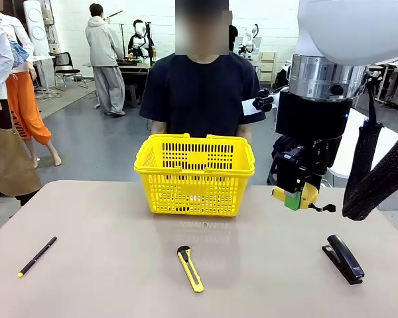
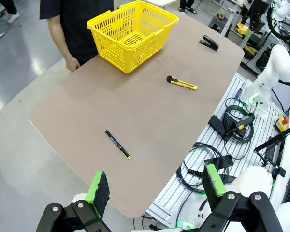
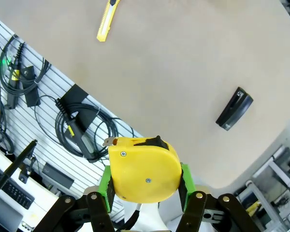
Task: Place the items the person wants into the basket.
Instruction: Pick up the item the person points to and place it in the Market Basket.
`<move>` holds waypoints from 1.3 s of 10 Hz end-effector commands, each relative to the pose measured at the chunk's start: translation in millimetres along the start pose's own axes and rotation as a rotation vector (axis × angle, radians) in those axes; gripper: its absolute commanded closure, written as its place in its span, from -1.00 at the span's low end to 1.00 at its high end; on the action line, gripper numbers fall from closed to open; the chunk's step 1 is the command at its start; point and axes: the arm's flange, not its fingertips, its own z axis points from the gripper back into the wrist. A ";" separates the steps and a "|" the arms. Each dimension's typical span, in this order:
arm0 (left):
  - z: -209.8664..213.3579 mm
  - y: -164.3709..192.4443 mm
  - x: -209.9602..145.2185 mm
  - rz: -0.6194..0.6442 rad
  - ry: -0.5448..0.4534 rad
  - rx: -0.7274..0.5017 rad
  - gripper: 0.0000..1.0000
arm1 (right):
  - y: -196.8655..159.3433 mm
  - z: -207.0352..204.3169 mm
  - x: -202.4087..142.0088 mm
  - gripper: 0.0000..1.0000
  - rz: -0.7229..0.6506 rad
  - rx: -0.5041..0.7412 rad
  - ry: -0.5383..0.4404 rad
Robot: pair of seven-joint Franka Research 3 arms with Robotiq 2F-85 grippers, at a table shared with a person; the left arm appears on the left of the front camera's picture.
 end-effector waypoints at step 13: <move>0.3 -1.2 -0.6 -0.022 -0.015 -0.009 -1.00 | -41.2 10.6 310.2 -0.27 0.592 -0.178 -0.226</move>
